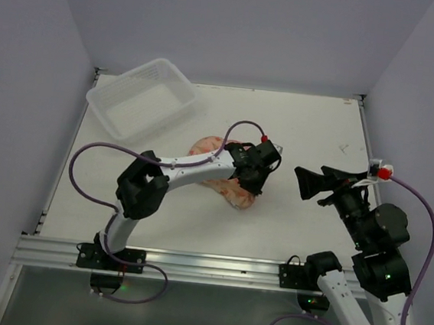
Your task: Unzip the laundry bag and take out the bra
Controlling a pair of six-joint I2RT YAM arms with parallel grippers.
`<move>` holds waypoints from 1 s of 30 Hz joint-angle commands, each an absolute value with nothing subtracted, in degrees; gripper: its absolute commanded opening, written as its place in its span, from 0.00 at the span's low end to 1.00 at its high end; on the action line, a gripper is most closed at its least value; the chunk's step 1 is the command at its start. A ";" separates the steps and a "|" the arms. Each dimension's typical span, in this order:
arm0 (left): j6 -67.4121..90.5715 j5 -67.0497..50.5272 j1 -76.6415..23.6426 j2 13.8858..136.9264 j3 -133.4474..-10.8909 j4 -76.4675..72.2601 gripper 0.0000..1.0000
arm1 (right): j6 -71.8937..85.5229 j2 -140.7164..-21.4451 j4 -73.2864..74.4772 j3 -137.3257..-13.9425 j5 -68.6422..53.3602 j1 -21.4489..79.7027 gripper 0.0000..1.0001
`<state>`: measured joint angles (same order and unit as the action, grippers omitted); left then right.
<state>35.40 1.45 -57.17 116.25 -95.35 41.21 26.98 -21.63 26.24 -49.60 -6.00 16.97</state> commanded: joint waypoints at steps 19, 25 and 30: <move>49.36 -5.16 -45.63 82.66 -65.17 16.94 1.00 | 30.93 -24.77 34.89 -48.87 -0.09 16.88 0.99; 59.48 -12.75 -40.34 78.04 -41.76 -7.25 0.96 | 33.57 -28.91 32.18 -44.49 -3.42 16.87 0.99; 62.92 -11.61 -40.17 82.08 -36.31 -18.62 0.89 | 34.63 -31.10 28.57 -39.82 -5.36 16.88 0.99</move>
<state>57.82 -10.28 -40.25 81.10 -37.36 -2.04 32.71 -29.89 32.14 -41.30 -3.01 16.97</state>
